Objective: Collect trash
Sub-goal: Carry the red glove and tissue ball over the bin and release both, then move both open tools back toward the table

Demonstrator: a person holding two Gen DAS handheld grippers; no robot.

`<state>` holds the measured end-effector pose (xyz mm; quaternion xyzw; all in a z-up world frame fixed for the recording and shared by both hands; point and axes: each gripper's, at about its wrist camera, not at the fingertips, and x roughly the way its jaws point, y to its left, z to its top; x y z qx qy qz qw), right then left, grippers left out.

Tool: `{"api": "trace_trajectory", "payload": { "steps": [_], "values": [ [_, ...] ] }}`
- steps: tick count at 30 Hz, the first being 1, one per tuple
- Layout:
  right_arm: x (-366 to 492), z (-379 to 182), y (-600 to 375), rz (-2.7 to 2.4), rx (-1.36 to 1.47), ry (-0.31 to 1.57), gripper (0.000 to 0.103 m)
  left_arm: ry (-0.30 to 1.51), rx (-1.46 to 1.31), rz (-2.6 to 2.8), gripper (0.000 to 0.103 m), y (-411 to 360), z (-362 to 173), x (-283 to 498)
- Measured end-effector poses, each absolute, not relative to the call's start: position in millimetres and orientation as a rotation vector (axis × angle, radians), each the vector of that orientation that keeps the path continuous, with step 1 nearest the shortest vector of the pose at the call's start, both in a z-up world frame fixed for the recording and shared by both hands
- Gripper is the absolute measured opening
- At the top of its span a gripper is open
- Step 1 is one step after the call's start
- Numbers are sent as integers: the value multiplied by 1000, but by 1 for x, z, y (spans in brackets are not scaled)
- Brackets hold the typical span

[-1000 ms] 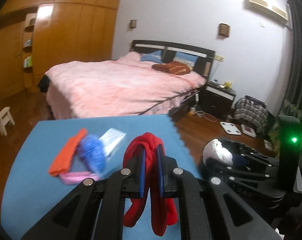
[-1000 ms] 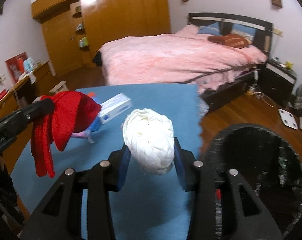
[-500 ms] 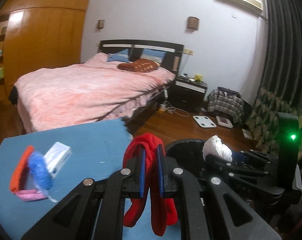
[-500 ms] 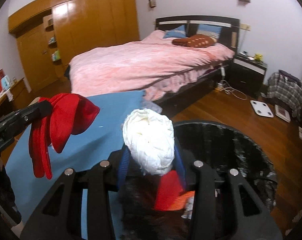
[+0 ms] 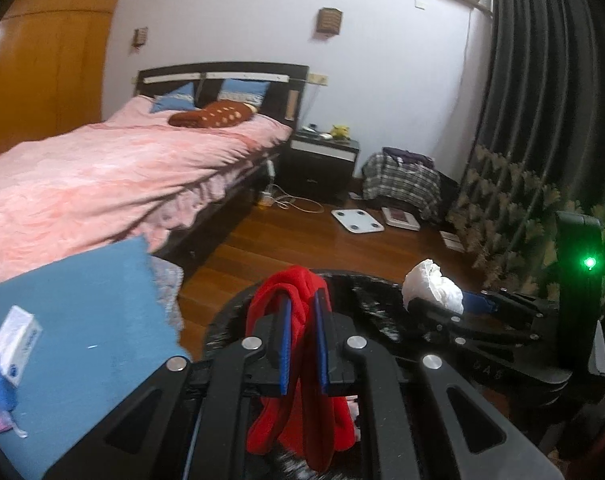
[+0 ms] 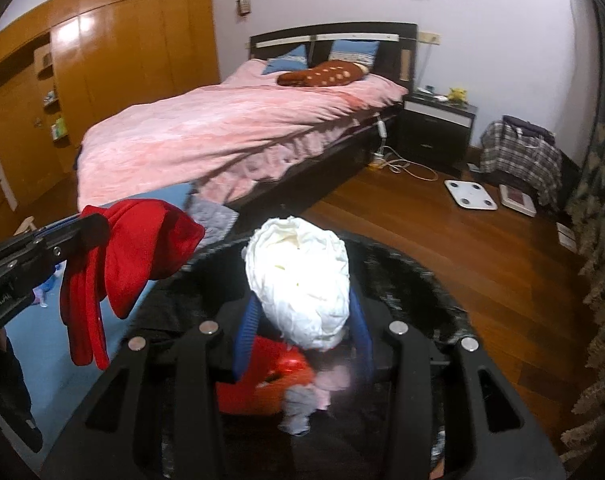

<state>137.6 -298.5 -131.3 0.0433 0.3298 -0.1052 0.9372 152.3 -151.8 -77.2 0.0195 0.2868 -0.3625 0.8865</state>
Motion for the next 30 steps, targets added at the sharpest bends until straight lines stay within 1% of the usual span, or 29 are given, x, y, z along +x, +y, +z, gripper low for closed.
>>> {"api": "trace_trajectory", "payload": {
  "steps": [1,2,3,5,7,8,11,12,13,16,18,24,30],
  "values": [
    [136,-133,-304,-231,86,675,45,609,43,-775,11,-159,-79,154],
    [135,-134,-307,-240,85,674,55,615,46,-786,17,-163,-79,155],
    [133,-136,-311,-255,84,671,67,627,47,-797,42,-167,-81,157],
    [129,-137,-317,-282,80,663,75,648,24,-806,68,-170,-84,159],
    [127,-140,-324,-301,86,662,78,666,17,-810,68,-167,-87,160],
    [127,-140,-326,-309,88,660,83,670,24,-803,68,-165,-89,159],
    [122,-140,-328,-326,96,654,88,674,35,-779,68,-159,-93,157],
    [122,-140,-328,-328,98,652,92,670,37,-768,69,-155,-93,157],
    [122,-139,-327,-328,101,648,92,665,40,-754,70,-152,-92,157],
    [125,-136,-322,-310,112,648,96,646,29,-691,79,-130,-90,156],
    [129,-133,-314,-291,120,652,96,640,23,-638,89,-114,-89,158],
    [150,-125,-267,-199,98,648,98,633,2,-465,96,-56,-90,160],
    [176,-120,-209,-75,77,648,98,632,4,-319,97,6,-98,160]
  ]
}}
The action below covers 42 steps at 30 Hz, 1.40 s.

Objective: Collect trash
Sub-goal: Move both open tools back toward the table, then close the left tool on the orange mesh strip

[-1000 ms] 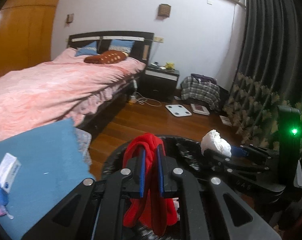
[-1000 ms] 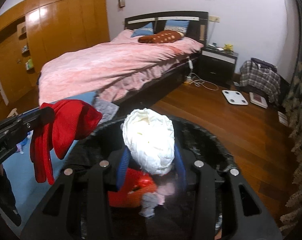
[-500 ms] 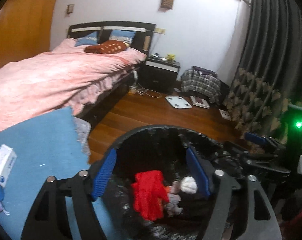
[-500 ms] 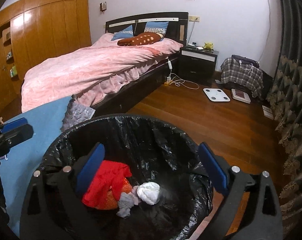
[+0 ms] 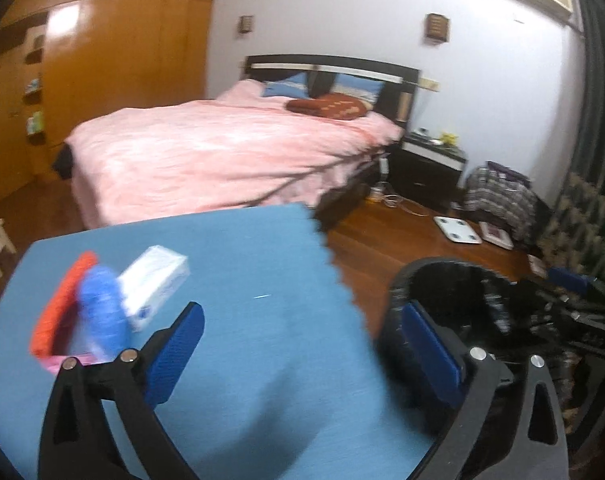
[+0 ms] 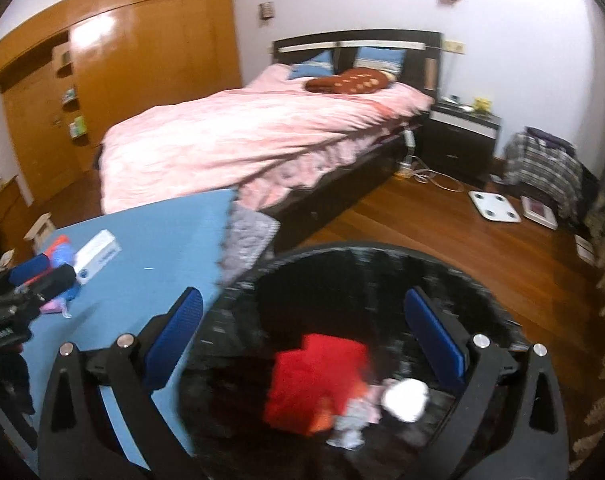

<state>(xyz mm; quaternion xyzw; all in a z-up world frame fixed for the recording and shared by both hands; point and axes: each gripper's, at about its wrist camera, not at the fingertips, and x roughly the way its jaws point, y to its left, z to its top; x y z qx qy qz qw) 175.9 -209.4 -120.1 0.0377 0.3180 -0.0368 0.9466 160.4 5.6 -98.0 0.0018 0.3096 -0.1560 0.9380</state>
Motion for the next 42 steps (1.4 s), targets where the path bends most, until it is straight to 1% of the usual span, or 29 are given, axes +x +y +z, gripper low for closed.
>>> {"api": "trace_trajectory", "payload": {
  "steps": [14,20,28,34,35,40,42],
  "values": [
    [237,-133,-91,102,21,662,98,624,-11,-8,97,140,-118,167],
    [261,-152,-54,135,-3,690,98,647,-21,48,96,172,-136,180],
    [279,-174,-21,166,-26,731,98,673,-29,66,93,189,-156,196],
    [287,-178,-3,187,-52,736,98,690,-32,51,86,200,-167,209],
    [288,-178,-2,188,-53,738,98,692,-38,46,83,201,-168,210],
    [291,-181,5,200,-59,743,98,705,-60,24,68,204,-171,216],
    [292,-180,8,206,-60,741,98,707,-65,12,57,205,-171,217]
  ]
}}
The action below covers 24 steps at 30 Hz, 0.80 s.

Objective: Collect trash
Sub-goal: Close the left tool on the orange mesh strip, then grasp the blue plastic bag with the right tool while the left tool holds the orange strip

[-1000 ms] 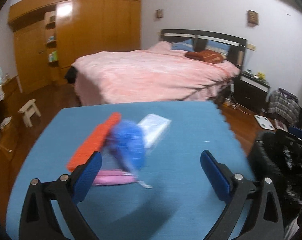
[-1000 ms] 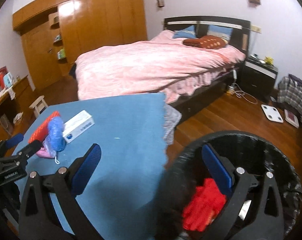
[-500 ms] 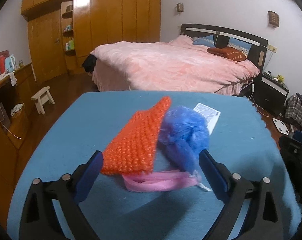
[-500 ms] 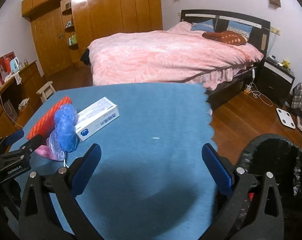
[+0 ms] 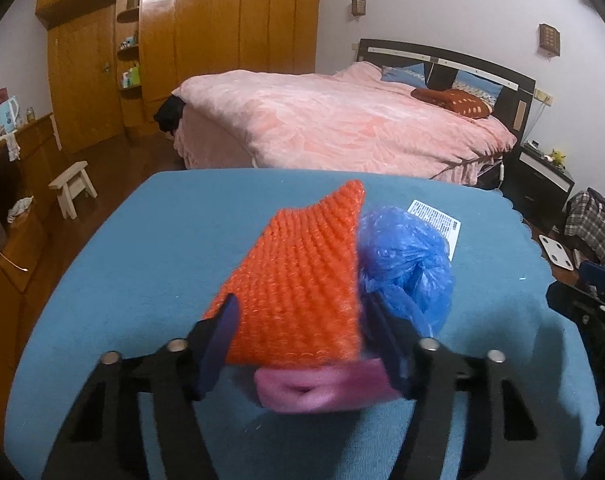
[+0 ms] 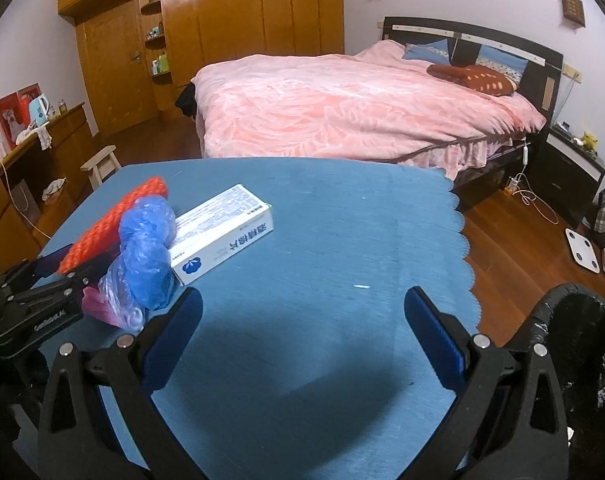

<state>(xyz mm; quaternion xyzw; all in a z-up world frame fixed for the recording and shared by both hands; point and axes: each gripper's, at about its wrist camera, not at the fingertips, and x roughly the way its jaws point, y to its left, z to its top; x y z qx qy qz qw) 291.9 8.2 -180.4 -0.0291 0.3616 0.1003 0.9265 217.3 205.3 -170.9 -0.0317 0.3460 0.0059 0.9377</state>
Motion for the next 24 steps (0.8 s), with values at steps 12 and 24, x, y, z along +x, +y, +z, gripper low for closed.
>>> {"api": "trace_trajectory", "payload": {
  "steps": [12,24],
  "values": [
    [302,-165,37,277,-40,701,98,664,-96,-15,20,212,-160,211],
    [318,-167,100,402,-68,707,93,641,-123,64,18,245,-151,189]
  ]
}}
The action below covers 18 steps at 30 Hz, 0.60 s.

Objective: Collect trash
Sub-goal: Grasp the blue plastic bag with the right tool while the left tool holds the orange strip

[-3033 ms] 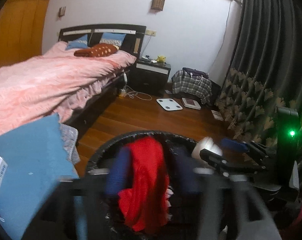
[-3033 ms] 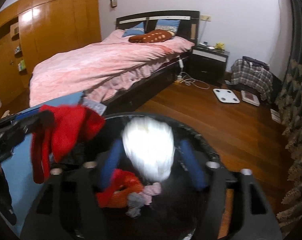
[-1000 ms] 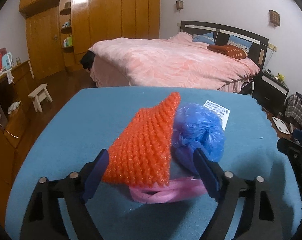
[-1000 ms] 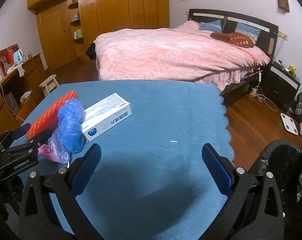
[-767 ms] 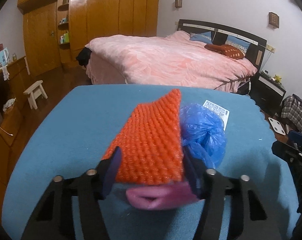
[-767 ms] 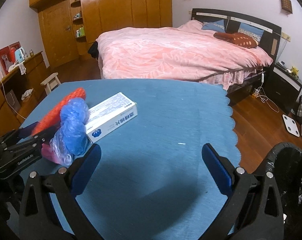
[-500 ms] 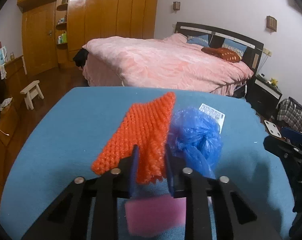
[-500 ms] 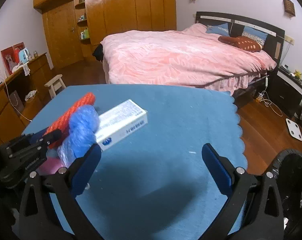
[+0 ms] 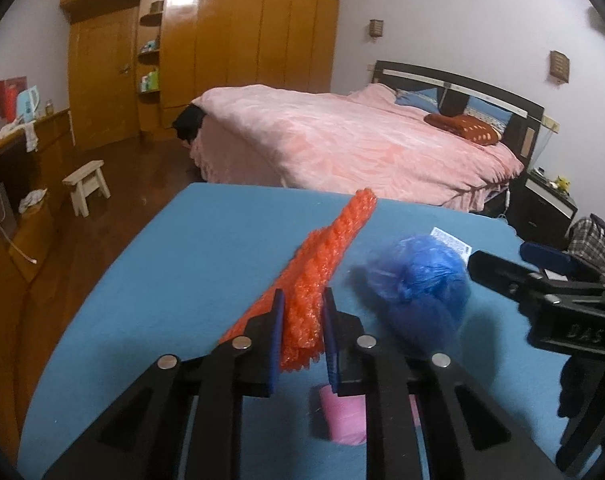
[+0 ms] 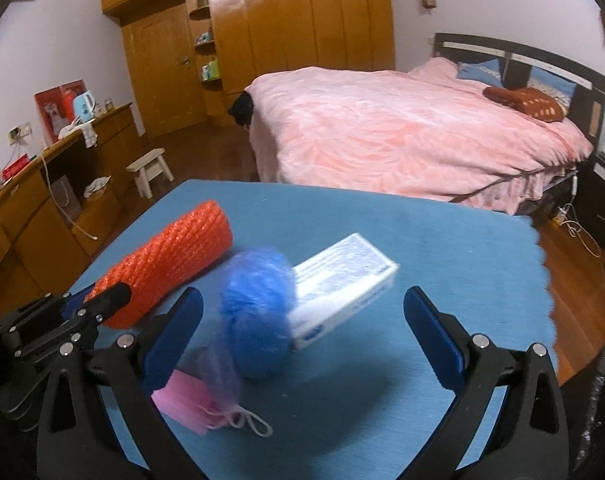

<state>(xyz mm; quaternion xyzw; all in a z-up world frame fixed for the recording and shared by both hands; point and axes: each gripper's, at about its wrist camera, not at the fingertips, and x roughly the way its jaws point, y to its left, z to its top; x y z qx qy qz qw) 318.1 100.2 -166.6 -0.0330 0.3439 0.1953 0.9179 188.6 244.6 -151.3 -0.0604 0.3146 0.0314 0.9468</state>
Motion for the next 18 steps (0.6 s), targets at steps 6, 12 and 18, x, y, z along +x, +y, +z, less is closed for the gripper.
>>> {"api": "trace_trajectory", "payload": {
  "steps": [6,12,18],
  "values": [
    [325,-183,118,432,-83,767,70,646,-131,71,18,252,-154,185],
    [327,-193,124,452,-95,812,44,654,-137,64,18,252,-158,187],
    [325,-195,124,487,-89,826,28,673,-143,56,18,252,-163,190]
  ]
}}
